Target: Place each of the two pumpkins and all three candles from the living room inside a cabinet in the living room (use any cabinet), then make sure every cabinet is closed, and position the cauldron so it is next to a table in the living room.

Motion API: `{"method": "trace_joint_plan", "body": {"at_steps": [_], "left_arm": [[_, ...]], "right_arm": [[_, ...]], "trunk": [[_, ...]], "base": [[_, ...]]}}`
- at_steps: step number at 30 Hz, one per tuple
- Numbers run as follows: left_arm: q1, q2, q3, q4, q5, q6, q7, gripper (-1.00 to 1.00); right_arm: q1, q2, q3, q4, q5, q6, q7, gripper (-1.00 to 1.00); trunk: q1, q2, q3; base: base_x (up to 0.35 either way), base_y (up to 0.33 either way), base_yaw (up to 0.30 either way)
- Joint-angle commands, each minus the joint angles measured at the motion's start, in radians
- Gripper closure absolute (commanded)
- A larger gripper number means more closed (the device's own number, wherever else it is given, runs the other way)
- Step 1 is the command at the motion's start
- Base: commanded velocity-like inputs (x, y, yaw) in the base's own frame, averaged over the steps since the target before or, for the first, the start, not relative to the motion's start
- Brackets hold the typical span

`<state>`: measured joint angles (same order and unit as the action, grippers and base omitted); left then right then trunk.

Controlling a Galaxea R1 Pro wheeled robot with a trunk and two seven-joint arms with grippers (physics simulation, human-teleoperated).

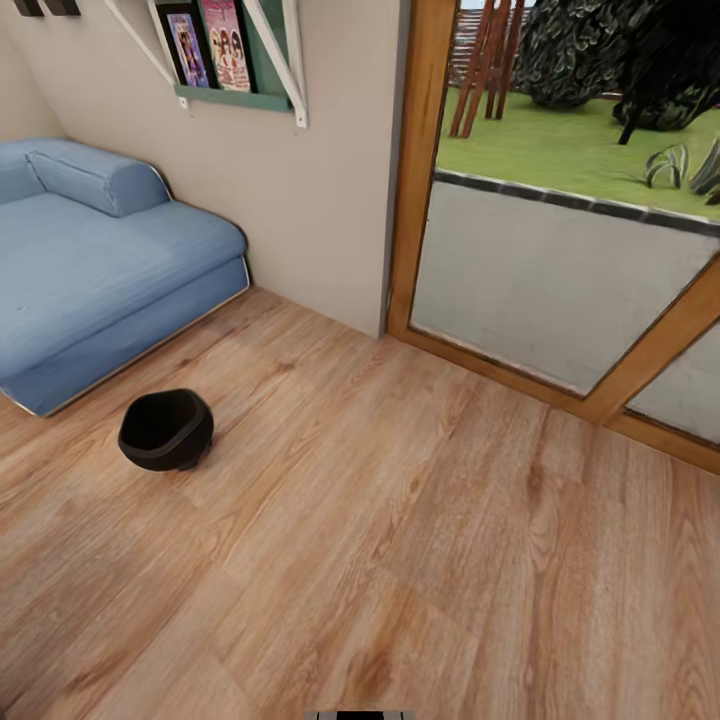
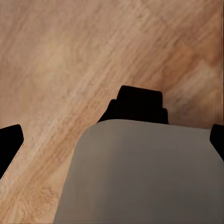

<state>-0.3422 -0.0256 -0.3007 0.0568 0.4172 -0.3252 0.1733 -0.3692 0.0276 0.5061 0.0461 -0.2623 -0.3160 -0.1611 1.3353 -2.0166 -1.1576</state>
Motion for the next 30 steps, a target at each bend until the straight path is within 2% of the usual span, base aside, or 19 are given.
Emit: {"method": "trace_joint_plan", "body": {"at_steps": [1, 15, 30], "left_arm": [[0.000, 0.000, 0.000, 0.000, 0.000, 0.000, 0.000, -1.00], [0.000, 0.000, 0.000, 0.000, 0.000, 0.000, 0.000, -1.00], [0.000, 0.000, 0.000, 0.000, 0.000, 0.000, 0.000, -1.00]], "right_arm": [[0.000, 0.000, 0.000, 0.000, 0.000, 0.000, 0.000, -1.00], [0.000, 0.001, 0.000, 0.000, 0.000, 0.000, 0.000, -1.00], [0.000, 0.003, 0.000, 0.001, 0.001, -0.003, 0.000, -1.00]], "trunk": [[0.000, 0.000, 0.000], [0.000, 0.000, 0.000], [0.000, 0.000, 0.000]], "base": [[0.338, 0.000, -0.001], [0.338, 0.000, 0.012], [0.338, 0.000, 0.266]]}}
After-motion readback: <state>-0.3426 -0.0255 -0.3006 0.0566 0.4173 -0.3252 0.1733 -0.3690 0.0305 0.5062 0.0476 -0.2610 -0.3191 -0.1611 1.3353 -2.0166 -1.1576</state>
